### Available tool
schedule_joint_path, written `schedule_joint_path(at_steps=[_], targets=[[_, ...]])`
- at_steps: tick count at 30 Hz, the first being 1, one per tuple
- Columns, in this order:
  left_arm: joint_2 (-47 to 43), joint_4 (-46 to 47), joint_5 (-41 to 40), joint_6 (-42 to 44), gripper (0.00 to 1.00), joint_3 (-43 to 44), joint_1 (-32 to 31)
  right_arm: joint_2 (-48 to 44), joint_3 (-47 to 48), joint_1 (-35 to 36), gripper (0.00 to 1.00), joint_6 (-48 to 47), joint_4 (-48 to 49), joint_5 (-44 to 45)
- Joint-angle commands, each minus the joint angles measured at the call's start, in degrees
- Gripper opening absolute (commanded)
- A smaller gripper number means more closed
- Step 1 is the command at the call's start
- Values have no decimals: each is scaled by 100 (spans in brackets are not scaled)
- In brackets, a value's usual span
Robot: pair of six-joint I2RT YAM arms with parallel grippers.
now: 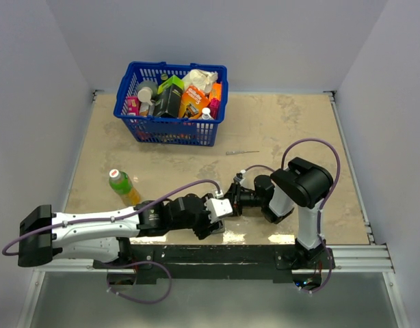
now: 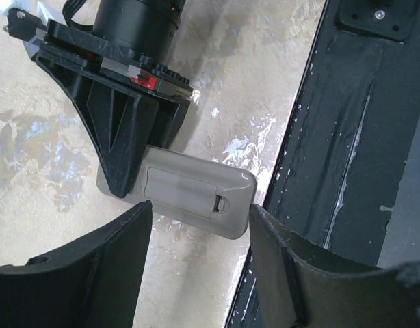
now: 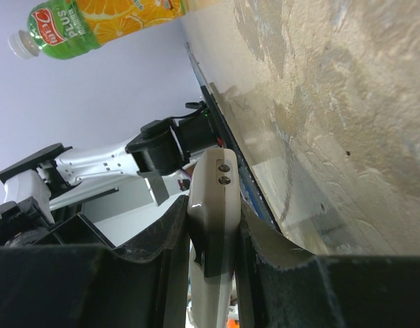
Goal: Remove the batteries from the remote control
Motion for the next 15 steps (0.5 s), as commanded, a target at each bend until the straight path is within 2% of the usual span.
schedule_joint_path(at_steps=[1,15], targets=[[82,226,-75,-101,63,-9,-42,-117,-57,-33,0,167,2832,-19],[416,164,-286,-66,63,44,-33,-81,-110,-42,0,62,2841,-134]])
